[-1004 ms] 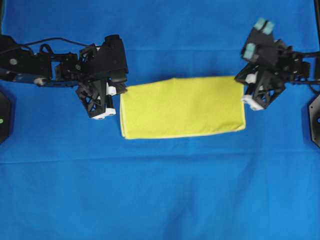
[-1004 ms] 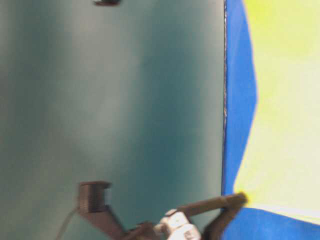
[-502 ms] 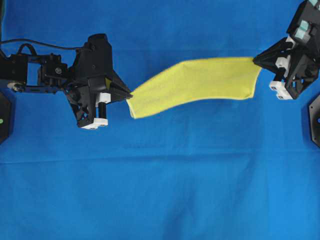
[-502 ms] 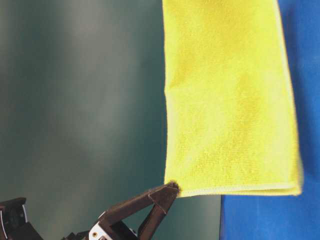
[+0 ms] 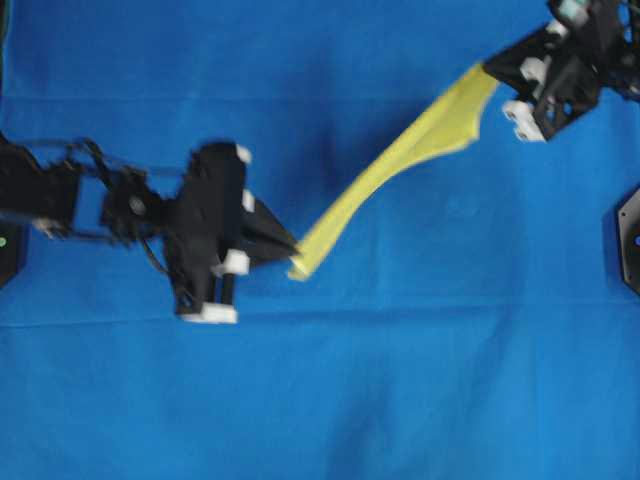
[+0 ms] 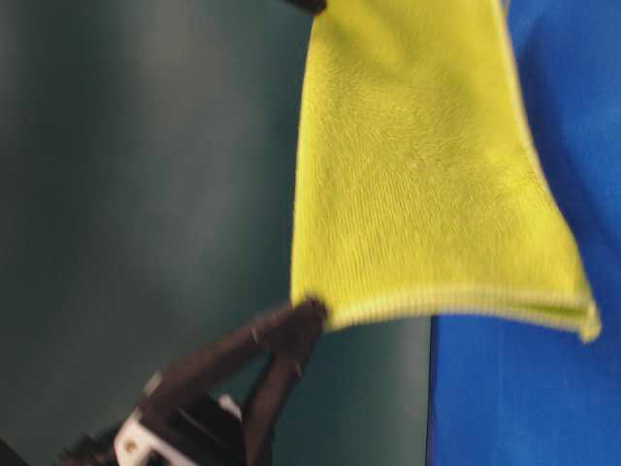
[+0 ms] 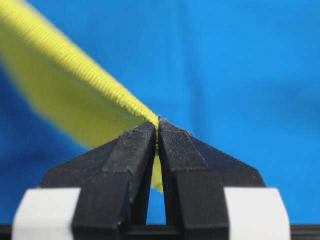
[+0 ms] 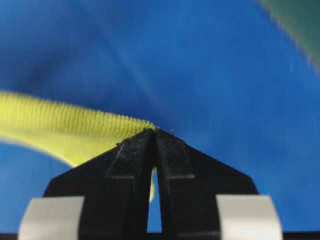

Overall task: Fold the yellow towel.
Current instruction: 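Rotate the towel strip vertical, left gripper swinging its end downward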

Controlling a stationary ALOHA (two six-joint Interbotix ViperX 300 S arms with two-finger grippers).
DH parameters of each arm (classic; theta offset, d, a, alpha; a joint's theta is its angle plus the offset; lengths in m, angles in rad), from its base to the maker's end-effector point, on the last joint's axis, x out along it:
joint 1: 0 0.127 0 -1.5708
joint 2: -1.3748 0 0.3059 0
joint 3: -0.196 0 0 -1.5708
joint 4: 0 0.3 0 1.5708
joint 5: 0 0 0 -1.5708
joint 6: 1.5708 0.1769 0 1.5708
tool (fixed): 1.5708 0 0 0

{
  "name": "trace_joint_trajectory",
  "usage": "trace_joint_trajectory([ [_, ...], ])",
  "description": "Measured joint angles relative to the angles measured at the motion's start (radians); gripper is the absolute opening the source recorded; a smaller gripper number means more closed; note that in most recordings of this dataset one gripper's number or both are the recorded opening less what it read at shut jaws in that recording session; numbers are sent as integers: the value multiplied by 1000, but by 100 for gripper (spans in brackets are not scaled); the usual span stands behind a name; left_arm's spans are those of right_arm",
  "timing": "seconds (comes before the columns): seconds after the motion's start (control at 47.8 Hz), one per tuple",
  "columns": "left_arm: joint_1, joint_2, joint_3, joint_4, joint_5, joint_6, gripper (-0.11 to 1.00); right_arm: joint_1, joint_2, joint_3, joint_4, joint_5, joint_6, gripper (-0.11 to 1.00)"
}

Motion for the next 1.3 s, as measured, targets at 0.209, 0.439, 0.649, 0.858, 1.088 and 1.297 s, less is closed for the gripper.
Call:
trace_joint_trajectory([
  [0.209,-49,107,-118,-2,-14,55,2,-28,155,-109,-12,-83,-14,2],
  [0.439,-60,202,-222,0,-21,95,2,-28,302,-245,-32,-97,-18,2],
  [0.649,-60,245,-242,0,-32,95,2,-26,334,-287,-35,-97,-18,2],
  [0.858,-58,293,-268,-2,-81,101,2,-29,304,-242,-37,-95,-18,2],
  [1.088,-48,442,-410,-2,-107,106,2,-78,155,-107,-37,-64,-18,2],
  [1.297,-49,545,-522,-2,-109,106,2,-91,57,-29,-37,-5,-18,2],
])
